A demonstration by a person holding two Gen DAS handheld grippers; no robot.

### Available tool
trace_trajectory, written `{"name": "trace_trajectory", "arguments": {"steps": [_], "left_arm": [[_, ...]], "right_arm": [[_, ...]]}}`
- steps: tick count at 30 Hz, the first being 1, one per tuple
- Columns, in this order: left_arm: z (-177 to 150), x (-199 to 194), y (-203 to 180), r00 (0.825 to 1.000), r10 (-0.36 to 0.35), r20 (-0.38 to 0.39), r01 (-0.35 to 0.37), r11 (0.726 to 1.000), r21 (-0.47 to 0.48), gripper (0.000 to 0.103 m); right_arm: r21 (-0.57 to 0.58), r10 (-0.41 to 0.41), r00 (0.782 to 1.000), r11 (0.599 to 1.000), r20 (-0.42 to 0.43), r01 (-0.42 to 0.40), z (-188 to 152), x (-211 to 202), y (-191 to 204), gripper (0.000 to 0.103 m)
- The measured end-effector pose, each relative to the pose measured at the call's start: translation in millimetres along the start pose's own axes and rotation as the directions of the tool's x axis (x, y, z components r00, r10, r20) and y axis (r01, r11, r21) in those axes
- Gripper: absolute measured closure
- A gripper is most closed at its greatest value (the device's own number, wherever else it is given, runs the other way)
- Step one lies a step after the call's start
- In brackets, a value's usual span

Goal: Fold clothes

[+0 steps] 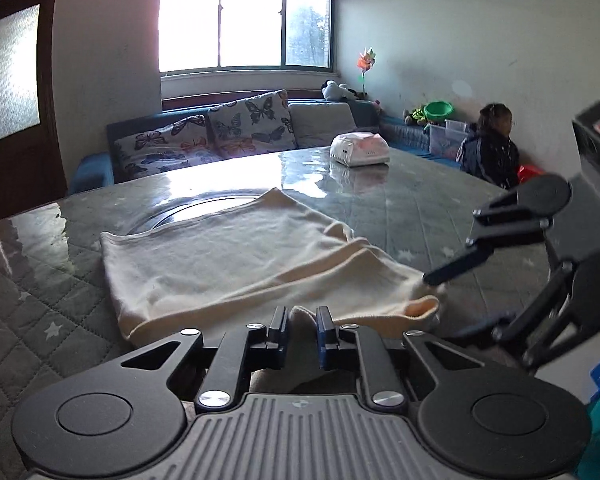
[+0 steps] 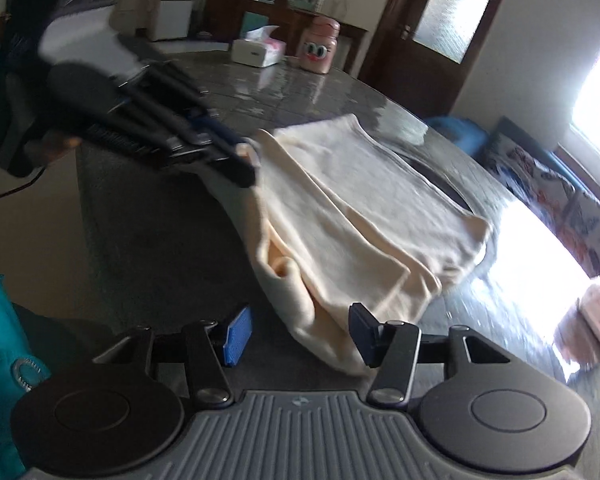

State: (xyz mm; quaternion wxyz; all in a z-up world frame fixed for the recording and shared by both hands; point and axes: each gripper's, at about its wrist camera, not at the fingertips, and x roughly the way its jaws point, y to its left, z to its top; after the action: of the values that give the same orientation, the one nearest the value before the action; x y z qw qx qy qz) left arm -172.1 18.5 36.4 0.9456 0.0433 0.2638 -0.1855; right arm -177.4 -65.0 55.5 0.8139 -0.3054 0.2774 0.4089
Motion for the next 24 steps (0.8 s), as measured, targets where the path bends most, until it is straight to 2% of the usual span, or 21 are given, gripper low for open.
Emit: {"name": "trace_trajectory", "arguments": {"steps": [3, 6, 8, 10, 11, 12, 13, 14, 17, 24], "left_arm": [[4.9, 9.0, 5.5, 1.000, -0.007, -0.004, 0.007, 1.000, -0.010, 0.088], [5.0, 12.8, 8.8, 1.000, -0.010, -0.010, 0.010, 1.000, -0.028, 0.087], [3.0, 11.7, 10.6, 1.000, -0.014, -0.016, 0.014, 0.999, -0.038, 0.084], [-0.2, 8.2, 11.8, 1.000, -0.017, -0.021, 0.016, 0.999, -0.044, 0.082], [-2.8, 4.4, 11.3, 1.000, -0.013, -0.020, 0.012, 0.999, -0.036, 0.075], [-5.9, -0.4, 10.1, 1.000, -0.006, -0.019, 0.006, 1.000, -0.021, 0.068], [-9.1, -5.2, 8.8, 1.000, 0.001, -0.018, -0.001, 1.000, -0.005, 0.057], [-12.3, -10.0, 7.5, 1.000, 0.007, -0.016, -0.007, 1.000, 0.010, 0.054], [-21.6, -22.3, 2.1, 0.999, 0.032, -0.015, -0.031, 0.997, 0.068, 0.049], [-42.4, -16.0, -12.3, 0.992, 0.115, -0.044, -0.101, 0.964, 0.244, 0.048]], "right_arm": [[0.001, -0.003, 1.000, 1.000, 0.008, 0.003, 5.8, 12.0, -1.1, 0.050], [0.016, 0.004, 1.000, 1.000, 0.008, -0.004, 11.5, 23.4, -4.5, 0.056], [0.035, 0.023, 1.000, 0.999, -0.003, -0.023, 14.4, 29.8, -7.7, 0.080], [0.063, 0.037, 0.999, 0.997, -0.009, -0.036, 15.6, 33.3, -12.5, 0.085], [0.077, 0.042, 0.999, 0.996, -0.008, -0.042, 16.3, 33.9, -15.2, 0.088], [0.090, 0.046, 0.999, 0.995, -0.001, -0.046, 17.1, 33.1, -18.2, 0.088], [0.102, 0.050, 0.999, 0.994, 0.005, -0.050, 17.9, 32.1, -21.0, 0.088], [0.112, 0.053, 0.999, 0.992, 0.011, -0.054, 18.6, 30.9, -23.6, 0.089], [0.139, 0.055, 0.998, 0.989, 0.023, -0.058, 22.3, 29.2, -30.3, 0.090], [0.171, 0.039, 0.999, 0.984, 0.037, -0.045, 29.1, 27.4, -38.4, 0.090]]}}
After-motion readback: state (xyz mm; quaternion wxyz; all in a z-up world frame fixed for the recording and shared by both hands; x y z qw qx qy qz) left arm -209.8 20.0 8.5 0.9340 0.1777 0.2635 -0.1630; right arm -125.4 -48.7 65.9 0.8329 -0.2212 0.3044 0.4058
